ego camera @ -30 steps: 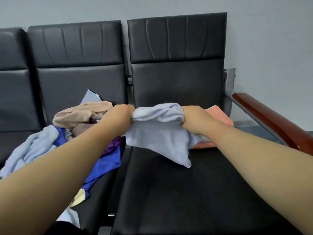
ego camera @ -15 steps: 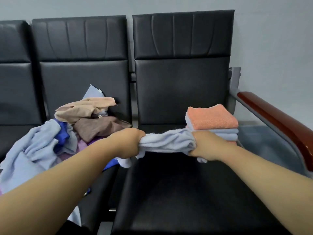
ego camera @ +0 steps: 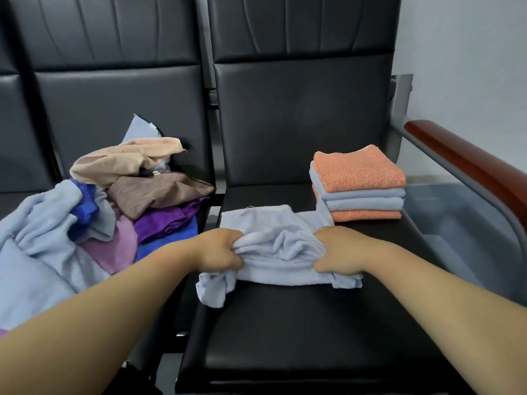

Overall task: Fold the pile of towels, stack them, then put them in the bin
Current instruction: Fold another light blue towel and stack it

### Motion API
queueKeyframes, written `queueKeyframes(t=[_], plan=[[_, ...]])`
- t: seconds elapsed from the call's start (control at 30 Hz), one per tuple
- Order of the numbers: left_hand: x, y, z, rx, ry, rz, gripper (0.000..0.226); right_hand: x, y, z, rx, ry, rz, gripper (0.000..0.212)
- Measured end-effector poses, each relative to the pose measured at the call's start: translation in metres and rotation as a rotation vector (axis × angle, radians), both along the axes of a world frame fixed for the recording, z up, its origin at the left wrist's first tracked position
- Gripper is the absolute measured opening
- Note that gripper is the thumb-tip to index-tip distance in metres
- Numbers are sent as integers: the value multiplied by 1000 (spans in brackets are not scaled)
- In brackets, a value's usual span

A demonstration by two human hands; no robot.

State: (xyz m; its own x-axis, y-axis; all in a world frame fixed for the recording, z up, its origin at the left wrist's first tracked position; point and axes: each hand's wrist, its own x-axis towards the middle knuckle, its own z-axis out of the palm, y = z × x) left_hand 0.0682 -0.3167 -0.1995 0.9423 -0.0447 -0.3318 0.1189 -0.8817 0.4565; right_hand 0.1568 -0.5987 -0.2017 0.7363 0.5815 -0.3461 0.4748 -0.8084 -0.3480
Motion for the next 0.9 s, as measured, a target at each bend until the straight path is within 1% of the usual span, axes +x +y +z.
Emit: queueKeyframes(t=[0.07,0.13,0.2,0.27,0.33,0.4,0.43,0.5,0.57,0.6,0.63,0.67,0.73,0.77,0.8,0.83,0.9], plan=[[-2,-1,5,35,89,5,15,-4,-1,6,-72,51,-33,18],[-7,-1,8,46,202,-5,36,-7,-3,13,-138,132,-56,20],[-14,0,7,50,252,-31,51,-11,-5,15,-175,167,-33,22],[-19,0,9,36,247,-20,52,-13,-7,13,-126,156,-29,23],[-24,0,12,26,199,28,47,-14,-8,9,-51,113,-34,22],[-27,1,9,8,142,89,45,-16,-12,9,-21,125,-63,22],[-29,2,6,7,142,107,50,-17,-14,9,-35,163,-83,23],[-33,5,1,24,212,100,69,-22,-20,13,-85,260,-113,24],[-34,8,-2,42,255,103,83,-25,-28,17,-110,348,-107,24],[-34,8,0,35,265,97,85,-26,-32,20,-93,400,-107,28],[-35,8,2,1,272,95,83,-25,-37,20,-63,444,-120,39],[-35,7,4,-57,266,107,78,-23,-41,20,-21,460,-142,53],[-32,8,7,-167,221,162,73,-19,-45,15,100,450,-271,81],[-32,7,9,-180,188,191,70,-15,-45,11,161,443,-373,88],[-30,7,10,-146,141,211,65,-14,-44,9,193,424,-454,85],[-26,9,9,-72,84,220,59,-13,-41,8,203,388,-483,73],[-19,13,5,53,16,203,47,-13,-39,6,193,288,-446,32]])
